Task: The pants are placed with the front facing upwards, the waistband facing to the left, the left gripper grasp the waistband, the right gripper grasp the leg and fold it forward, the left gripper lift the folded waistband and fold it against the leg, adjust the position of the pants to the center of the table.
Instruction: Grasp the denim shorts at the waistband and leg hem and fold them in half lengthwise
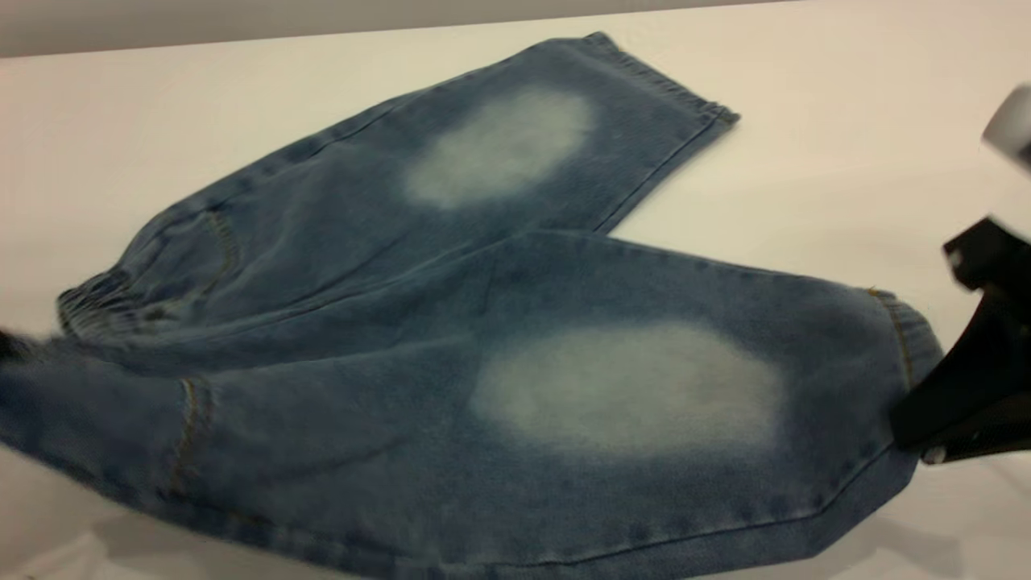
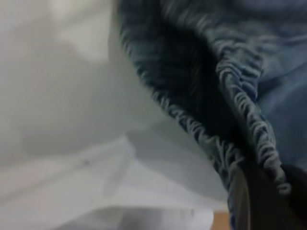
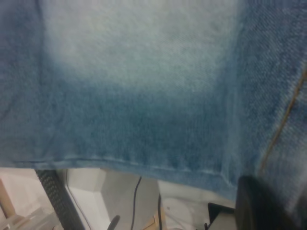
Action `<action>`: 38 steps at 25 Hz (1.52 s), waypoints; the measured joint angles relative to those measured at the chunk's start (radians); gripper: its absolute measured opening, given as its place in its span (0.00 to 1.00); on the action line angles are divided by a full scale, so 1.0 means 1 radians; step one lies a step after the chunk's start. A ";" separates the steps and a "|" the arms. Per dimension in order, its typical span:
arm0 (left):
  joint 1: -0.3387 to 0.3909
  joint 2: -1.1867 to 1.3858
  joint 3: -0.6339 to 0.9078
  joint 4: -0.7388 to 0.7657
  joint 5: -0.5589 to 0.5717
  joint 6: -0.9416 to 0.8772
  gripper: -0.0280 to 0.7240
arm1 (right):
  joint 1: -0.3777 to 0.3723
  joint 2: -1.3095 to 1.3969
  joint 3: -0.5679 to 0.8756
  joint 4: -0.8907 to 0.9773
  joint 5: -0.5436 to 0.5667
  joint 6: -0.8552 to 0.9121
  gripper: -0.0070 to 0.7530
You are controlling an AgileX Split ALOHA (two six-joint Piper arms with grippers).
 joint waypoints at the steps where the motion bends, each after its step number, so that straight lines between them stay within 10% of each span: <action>1: 0.000 -0.021 -0.001 0.000 0.000 0.000 0.18 | 0.000 -0.025 0.000 -0.010 0.000 0.020 0.04; 38: 0.001 -0.078 -0.112 -0.228 -0.095 -0.044 0.18 | 0.019 0.293 -0.794 0.036 0.099 0.116 0.04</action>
